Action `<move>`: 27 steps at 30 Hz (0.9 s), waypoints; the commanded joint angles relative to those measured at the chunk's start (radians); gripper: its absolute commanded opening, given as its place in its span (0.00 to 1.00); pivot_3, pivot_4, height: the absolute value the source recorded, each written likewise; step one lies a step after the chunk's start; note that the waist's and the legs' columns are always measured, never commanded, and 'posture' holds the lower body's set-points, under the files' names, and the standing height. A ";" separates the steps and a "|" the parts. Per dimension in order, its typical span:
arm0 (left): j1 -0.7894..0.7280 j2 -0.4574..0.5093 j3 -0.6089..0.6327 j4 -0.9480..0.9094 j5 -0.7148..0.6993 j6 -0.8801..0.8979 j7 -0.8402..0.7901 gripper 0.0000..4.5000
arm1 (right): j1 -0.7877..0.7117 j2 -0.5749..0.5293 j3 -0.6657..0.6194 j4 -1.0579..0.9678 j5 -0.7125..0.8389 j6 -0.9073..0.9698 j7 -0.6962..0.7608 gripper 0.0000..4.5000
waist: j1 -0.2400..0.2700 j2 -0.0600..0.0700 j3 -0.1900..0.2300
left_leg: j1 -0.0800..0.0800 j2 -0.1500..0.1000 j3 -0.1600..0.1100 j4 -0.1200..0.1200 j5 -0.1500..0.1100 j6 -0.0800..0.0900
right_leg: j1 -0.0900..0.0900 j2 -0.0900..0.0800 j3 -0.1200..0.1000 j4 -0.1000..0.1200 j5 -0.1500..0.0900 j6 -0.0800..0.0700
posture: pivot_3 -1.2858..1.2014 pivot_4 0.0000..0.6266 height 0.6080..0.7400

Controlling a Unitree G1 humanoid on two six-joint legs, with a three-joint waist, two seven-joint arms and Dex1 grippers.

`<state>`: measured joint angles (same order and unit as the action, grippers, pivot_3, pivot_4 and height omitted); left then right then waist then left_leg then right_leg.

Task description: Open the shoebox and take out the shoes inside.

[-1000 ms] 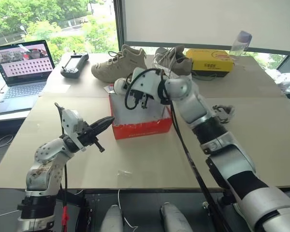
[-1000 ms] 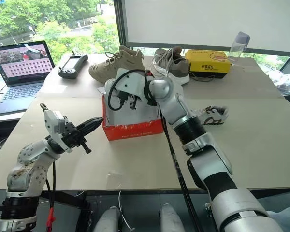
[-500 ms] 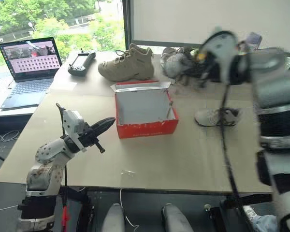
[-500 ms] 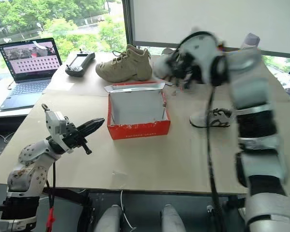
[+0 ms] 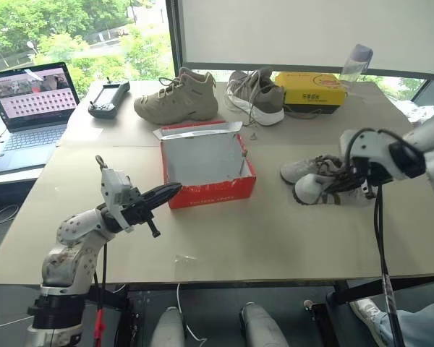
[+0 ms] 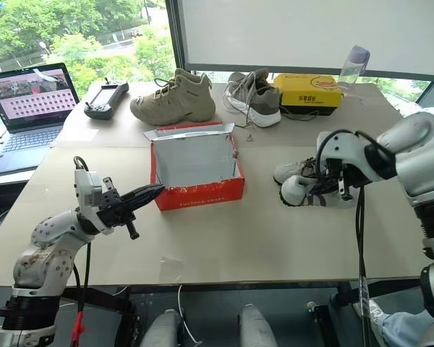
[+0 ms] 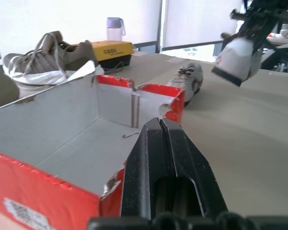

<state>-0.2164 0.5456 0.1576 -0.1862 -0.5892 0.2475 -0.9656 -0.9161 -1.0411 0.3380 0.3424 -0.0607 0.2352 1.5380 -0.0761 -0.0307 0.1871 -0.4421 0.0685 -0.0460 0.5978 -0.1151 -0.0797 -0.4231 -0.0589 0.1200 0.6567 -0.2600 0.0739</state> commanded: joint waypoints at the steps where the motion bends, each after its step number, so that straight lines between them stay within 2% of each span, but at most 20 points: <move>1: -0.012 0.026 0.010 -0.031 -0.028 0.011 -0.033 0.00 | -0.084 0.056 0.038 0.176 -0.107 -0.142 -0.068 0.06 | 0.000 0.000 0.000 | 0.000 0.000 0.001 0.000 0.000 0.000 | 0.000 0.000 0.001 0.000 0.000 0.000 | 0.52 0.24 0.79; 6: -0.017 0.032 0.012 -0.022 -0.024 0.013 -0.046 0.00 | -0.133 0.129 0.074 0.356 -0.182 -0.245 -0.109 0.06 | 0.006 0.001 0.001 | -0.001 0.000 0.001 -0.001 0.000 0.000 | -0.001 0.000 0.001 0.000 0.002 0.004 | 0.52 0.24 0.79; 8: -0.014 0.031 0.014 -0.023 -0.021 0.011 -0.045 0.00 | -0.150 0.156 0.077 0.423 -0.208 -0.260 -0.143 0.28 | 0.006 0.001 0.001 | -0.001 0.000 0.001 -0.002 0.000 0.000 | 0.000 0.000 0.000 -0.001 0.002 0.004 | 0.52 0.24 0.79; 9: -0.013 0.030 0.015 -0.025 -0.020 0.010 -0.043 0.00 | -0.159 0.165 0.077 0.455 -0.221 -0.262 -0.156 0.32 | 0.006 0.001 0.001 | -0.001 0.000 0.001 -0.002 0.000 0.000 | 0.000 0.000 0.001 -0.001 0.002 0.004 | 0.52 0.24 0.79; 15: -0.005 0.028 0.016 -0.036 -0.020 0.011 -0.034 0.00 | -0.191 0.182 0.066 0.541 -0.268 -0.335 -0.224 0.80 | 0.006 0.001 0.001 | 0.001 0.000 0.001 0.000 0.000 0.000 | 0.002 0.000 0.001 0.000 0.002 0.004 | 0.52 0.24 0.79; 27: -0.016 0.031 0.016 -0.019 -0.018 0.008 -0.036 0.00 | -0.247 0.118 -0.023 0.400 -0.221 -0.281 -0.138 0.80 | 0.005 0.001 0.001 | 0.000 0.000 0.001 0.000 0.000 0.000 | 0.001 0.000 0.001 0.001 0.002 0.004 | 0.52 0.24 0.79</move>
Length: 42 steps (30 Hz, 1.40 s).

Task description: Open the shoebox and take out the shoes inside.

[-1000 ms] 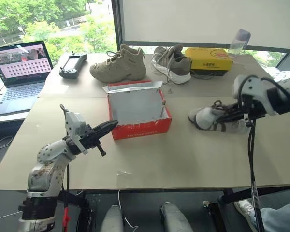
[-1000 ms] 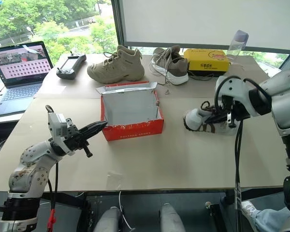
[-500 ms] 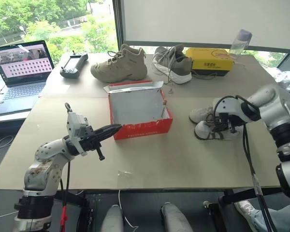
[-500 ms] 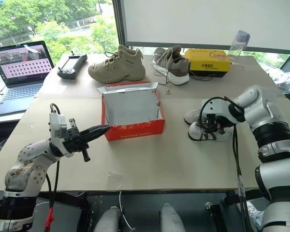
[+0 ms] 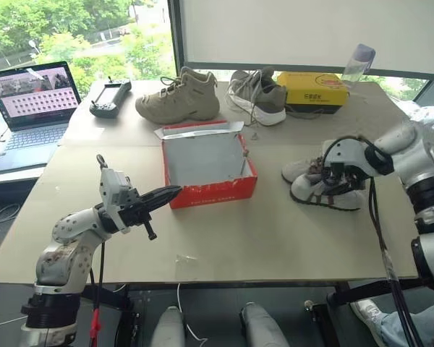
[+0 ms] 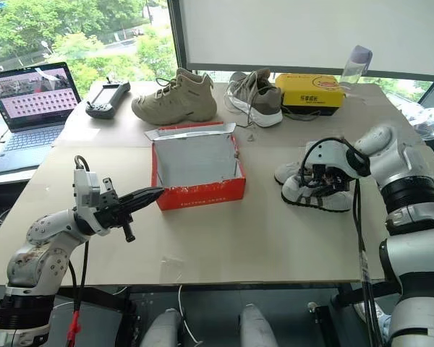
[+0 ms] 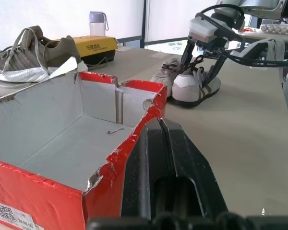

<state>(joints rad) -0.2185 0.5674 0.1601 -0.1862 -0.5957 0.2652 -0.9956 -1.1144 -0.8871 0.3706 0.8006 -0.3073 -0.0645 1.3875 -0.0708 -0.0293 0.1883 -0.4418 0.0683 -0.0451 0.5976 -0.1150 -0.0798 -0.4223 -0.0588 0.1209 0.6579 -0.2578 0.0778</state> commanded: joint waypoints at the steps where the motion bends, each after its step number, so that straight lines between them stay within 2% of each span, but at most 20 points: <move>1: -0.017 0.009 0.012 -0.016 -0.010 -0.010 -0.007 0.00 | -0.052 -0.040 -0.063 -0.070 0.033 0.026 0.022 0.80 | 0.000 0.000 0.000 | 0.000 0.000 0.000 0.000 0.000 0.000 | 0.000 0.000 0.000 0.000 0.000 0.000 | 0.52 0.24 0.79; 9: -0.038 0.002 0.010 0.005 -0.004 -0.013 -0.004 0.00 | -0.049 -0.056 -0.135 -0.138 0.095 0.118 0.046 0.80 | 0.001 0.000 0.000 | 0.000 0.000 0.000 0.000 0.000 0.000 | 0.000 0.000 0.000 0.000 0.000 0.000 | 0.52 0.24 0.79; 15: -0.036 -0.014 0.025 0.014 0.024 -0.031 0.055 0.00 | -0.022 -0.021 -0.251 -0.221 0.196 0.342 -0.039 0.80 | 0.000 0.000 0.000 | 0.000 0.000 0.000 0.000 0.000 0.000 | 0.000 0.000 0.000 0.000 0.000 0.000 | 0.52 0.24 0.79; 20: -0.019 -0.024 0.047 -0.005 0.058 -0.030 0.148 0.00 | 0.059 0.028 -0.381 -0.394 0.266 0.593 -0.229 0.80 | 0.002 0.000 0.000 | 0.000 0.000 0.000 0.000 0.000 0.000 | 0.000 0.000 0.000 0.001 0.000 0.000 | 0.52 0.24 0.79; 24: -0.035 -0.036 0.124 -0.006 0.077 0.038 0.336 0.00 | 0.139 0.206 -0.505 -0.678 0.311 0.886 -0.495 0.80 | -0.003 0.000 0.000 | 0.000 0.000 0.000 0.000 0.000 0.000 | -0.001 0.000 0.001 0.003 0.000 0.000 | 0.52 0.24 0.79; 26: -0.052 -0.043 0.163 0.000 0.063 0.095 0.427 0.00 | 0.173 0.283 -0.527 -0.786 0.297 0.956 -0.617 0.80 | -0.002 0.000 0.000 | 0.000 0.000 -0.001 0.001 0.000 0.000 | -0.002 0.001 0.001 0.006 0.000 0.000 | 0.52 0.24 0.79; 28: -0.074 -0.058 0.222 0.015 0.070 0.131 0.546 0.00 | 0.196 0.424 -0.573 -0.877 0.258 1.023 -0.819 0.80 | 0.001 0.000 0.000 | 0.000 0.000 -0.003 0.002 0.000 0.000 | -0.001 0.001 -0.001 0.007 0.000 0.000 | 0.52 0.24 0.79; 30: -0.090 -0.068 0.266 0.038 0.085 0.158 0.639 0.00 | 0.241 0.516 -0.564 -0.954 0.213 1.023 -0.964 0.80 | 0.003 -0.001 0.000 | -0.001 0.000 -0.003 0.003 0.000 0.000 | -0.001 0.001 -0.001 0.006 0.000 0.000 | 0.52 0.24 0.79; 33: -0.091 -0.079 0.302 0.075 0.121 0.137 0.718 0.00 | 0.314 0.596 -0.552 -1.021 0.188 0.995 -1.081 0.80 | 0.011 -0.001 -0.001 | -0.003 0.000 -0.005 0.003 0.000 0.000 | -0.001 0.001 -0.003 0.006 0.000 0.000 | 0.52 0.24 0.79; 38: -0.078 -0.113 0.314 0.164 0.217 0.099 0.854 0.00 | 0.521 0.659 -0.481 -1.052 0.157 0.825 -1.188 0.80 | 0.029 -0.003 -0.002 | -0.004 -0.001 -0.005 0.003 0.000 0.000 | -0.001 0.000 -0.003 0.005 0.001 -0.001 | 0.52 0.24 0.79; 42: -0.055 -0.165 0.318 0.215 0.265 0.036 0.917 0.00 | 0.674 0.638 -0.403 -1.009 0.107 0.649 -1.235 0.80 | 0.027 -0.004 -0.003 | -0.003 -0.001 -0.005 0.004 0.000 0.000 | 0.000 0.000 -0.003 0.004 0.000 0.000 | 0.52 0.24 0.79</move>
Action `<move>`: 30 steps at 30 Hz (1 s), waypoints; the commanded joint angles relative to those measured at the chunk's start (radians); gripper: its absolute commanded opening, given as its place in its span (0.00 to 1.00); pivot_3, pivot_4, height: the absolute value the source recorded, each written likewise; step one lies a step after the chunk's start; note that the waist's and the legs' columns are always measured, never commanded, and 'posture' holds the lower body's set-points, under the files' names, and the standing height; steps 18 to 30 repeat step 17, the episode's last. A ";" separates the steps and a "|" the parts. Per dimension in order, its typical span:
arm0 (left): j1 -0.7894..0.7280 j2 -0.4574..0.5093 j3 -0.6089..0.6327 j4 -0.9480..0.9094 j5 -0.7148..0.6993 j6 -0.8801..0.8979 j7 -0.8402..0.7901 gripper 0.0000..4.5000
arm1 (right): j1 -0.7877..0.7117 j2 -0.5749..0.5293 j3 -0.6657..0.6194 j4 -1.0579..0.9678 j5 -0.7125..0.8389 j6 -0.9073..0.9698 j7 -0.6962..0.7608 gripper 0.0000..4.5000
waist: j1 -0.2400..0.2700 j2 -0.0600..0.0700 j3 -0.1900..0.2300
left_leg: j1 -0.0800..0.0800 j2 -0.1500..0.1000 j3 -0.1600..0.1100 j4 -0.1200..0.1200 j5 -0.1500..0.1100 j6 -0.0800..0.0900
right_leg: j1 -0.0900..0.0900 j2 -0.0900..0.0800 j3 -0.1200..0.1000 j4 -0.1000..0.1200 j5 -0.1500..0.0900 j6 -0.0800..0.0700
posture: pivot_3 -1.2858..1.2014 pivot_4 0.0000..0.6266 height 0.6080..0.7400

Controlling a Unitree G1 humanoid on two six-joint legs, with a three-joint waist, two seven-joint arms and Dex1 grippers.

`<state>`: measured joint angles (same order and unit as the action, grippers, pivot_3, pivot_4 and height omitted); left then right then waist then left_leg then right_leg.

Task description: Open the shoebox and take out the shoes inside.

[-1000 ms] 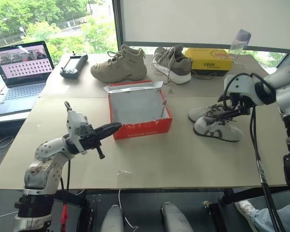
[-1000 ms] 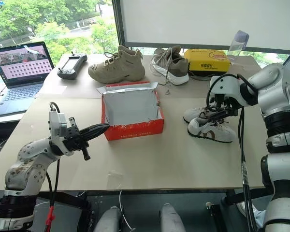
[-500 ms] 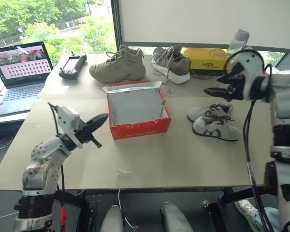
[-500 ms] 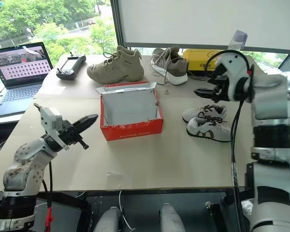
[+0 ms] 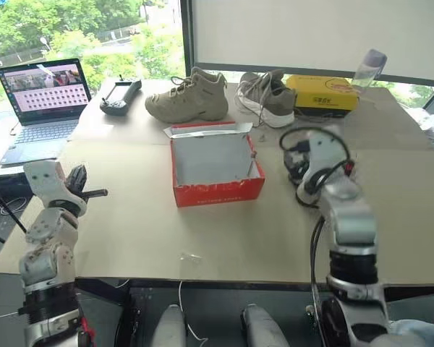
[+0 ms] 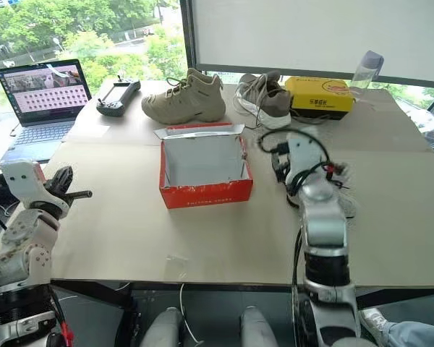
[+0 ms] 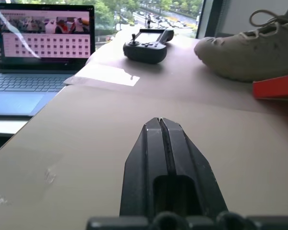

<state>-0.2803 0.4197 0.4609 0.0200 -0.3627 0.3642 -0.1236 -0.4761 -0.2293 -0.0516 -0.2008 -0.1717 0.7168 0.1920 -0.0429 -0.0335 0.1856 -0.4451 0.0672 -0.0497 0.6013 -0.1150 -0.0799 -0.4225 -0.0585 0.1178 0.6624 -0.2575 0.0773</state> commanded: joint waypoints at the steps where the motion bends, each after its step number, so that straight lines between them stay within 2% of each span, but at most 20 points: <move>1: 0.011 -0.032 0.019 0.017 0.041 -0.079 0.062 0.00 | 0.056 -0.021 0.023 0.001 -0.029 -0.165 -0.047 0.80 | 0.000 0.000 0.000 | 0.000 0.000 0.000 0.000 0.000 0.000 | 0.000 0.000 0.000 0.000 0.000 0.000 | 0.52 0.24 0.79; 9: 0.026 -0.129 -0.009 0.048 0.064 -0.131 0.122 0.00 | 0.159 -0.006 0.058 0.098 -0.047 -0.305 -0.115 0.80 | -0.002 -0.004 -0.003 | 0.002 0.000 0.000 -0.001 0.000 0.000 | 0.001 0.000 0.000 0.000 0.000 0.000 | 0.52 0.24 0.79; 15: 0.013 -0.128 -0.028 0.060 0.075 -0.139 0.104 0.00 | 0.163 -0.004 0.056 0.141 -0.043 -0.335 -0.139 0.80 | -0.001 -0.011 -0.007 | 0.003 0.000 0.000 -0.001 0.000 0.000 | 0.003 0.000 0.000 -0.001 0.000 0.000 | 0.52 0.24 0.79; 30: 0.000 -0.127 -0.031 0.071 0.075 -0.142 0.103 0.00 | 0.159 -0.004 0.057 0.153 -0.042 -0.345 -0.146 0.80 | -0.001 -0.012 -0.008 | 0.003 0.000 0.000 -0.001 0.000 0.000 | 0.003 0.000 0.000 -0.001 0.000 0.000 | 0.52 0.24 0.79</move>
